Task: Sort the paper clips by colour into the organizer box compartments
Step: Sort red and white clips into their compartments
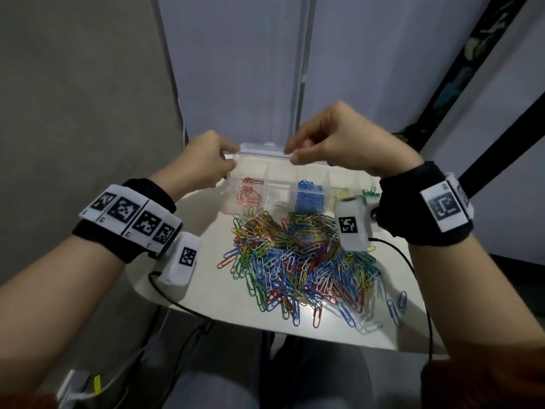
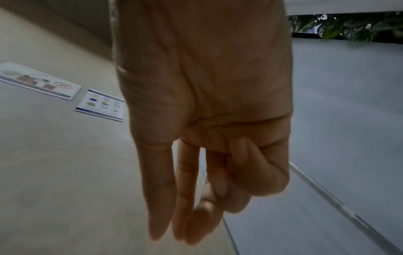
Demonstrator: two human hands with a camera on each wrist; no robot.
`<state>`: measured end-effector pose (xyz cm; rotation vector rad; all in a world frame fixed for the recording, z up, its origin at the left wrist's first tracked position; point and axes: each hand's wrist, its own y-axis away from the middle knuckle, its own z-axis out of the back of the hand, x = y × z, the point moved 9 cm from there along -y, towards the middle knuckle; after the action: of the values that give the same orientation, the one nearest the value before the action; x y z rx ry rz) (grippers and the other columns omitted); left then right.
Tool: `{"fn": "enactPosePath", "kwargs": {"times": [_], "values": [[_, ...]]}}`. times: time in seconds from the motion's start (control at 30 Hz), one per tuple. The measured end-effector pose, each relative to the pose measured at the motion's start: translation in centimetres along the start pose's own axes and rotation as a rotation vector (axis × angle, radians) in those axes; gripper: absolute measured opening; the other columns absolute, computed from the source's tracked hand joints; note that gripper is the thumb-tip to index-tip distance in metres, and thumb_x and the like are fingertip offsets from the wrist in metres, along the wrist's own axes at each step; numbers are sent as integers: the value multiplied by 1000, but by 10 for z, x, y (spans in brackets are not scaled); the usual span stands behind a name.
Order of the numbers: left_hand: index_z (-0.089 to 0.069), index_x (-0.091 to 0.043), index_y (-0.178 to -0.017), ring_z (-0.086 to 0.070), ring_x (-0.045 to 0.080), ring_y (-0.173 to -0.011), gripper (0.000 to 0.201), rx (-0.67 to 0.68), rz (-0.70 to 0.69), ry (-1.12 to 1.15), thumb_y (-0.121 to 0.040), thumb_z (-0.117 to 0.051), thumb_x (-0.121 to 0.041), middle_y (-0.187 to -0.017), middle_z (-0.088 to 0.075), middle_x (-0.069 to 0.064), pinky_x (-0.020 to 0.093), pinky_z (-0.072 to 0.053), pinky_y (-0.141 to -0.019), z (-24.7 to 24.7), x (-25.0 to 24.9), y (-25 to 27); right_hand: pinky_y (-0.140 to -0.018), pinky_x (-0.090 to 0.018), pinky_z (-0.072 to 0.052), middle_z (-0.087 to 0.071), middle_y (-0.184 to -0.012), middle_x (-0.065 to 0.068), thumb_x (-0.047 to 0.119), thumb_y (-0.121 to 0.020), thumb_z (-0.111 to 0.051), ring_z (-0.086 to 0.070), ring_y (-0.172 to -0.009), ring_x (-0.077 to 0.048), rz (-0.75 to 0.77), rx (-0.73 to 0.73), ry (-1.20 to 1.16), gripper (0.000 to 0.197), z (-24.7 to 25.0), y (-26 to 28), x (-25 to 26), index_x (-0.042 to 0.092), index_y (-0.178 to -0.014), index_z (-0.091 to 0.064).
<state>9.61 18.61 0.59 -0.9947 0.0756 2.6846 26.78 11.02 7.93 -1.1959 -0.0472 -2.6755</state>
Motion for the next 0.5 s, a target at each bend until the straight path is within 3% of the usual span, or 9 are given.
{"fn": "enactPosePath", "kwargs": {"times": [0.1,0.2,0.27,0.37,0.5], "values": [[-58,-10,-133,-53,13,-50,38,-1,-5,-31,-95,-57,-11,-69,-64,2,17,-41,-38,1,-2,1,-52,-17,-32,-50,-60,0,13,-77,-79,-39,-50,-7,27,121,117,12,-27,4,-4,13,-90,-77],[-56,-10,-134,-53,12,-50,38,10,-13,-51,-96,-56,-12,-71,-65,4,14,-40,-36,0,-3,3,-48,-12,-32,-59,-67,9,17,-76,-79,-46,-52,-2,69,156,305,15,-48,9,-9,20,-91,-77],[-56,-9,-134,-53,15,-48,38,10,-21,-52,-96,-56,-11,-71,-66,5,15,-41,-37,-1,-3,4,-53,-13,-35,-61,-79,9,19,-76,-79,-51,-67,-2,110,128,383,18,-49,15,-10,22,-94,-77],[-56,-7,-133,-53,20,-49,37,19,-17,-27,-96,-56,-11,-71,-65,8,22,-46,-42,-1,-1,3,-68,-22,-32,-53,-85,11,21,-78,-77,-44,-90,-9,126,108,481,20,-46,24,-16,23,-98,-75],[-57,-7,-133,-52,20,-51,38,30,2,-42,-96,-58,-12,-75,-65,10,24,-47,-46,-1,-2,4,-63,-23,-37,-55,-88,9,20,-76,-78,-51,-85,-10,24,157,425,21,-44,24,-40,22,-97,-77]]}}
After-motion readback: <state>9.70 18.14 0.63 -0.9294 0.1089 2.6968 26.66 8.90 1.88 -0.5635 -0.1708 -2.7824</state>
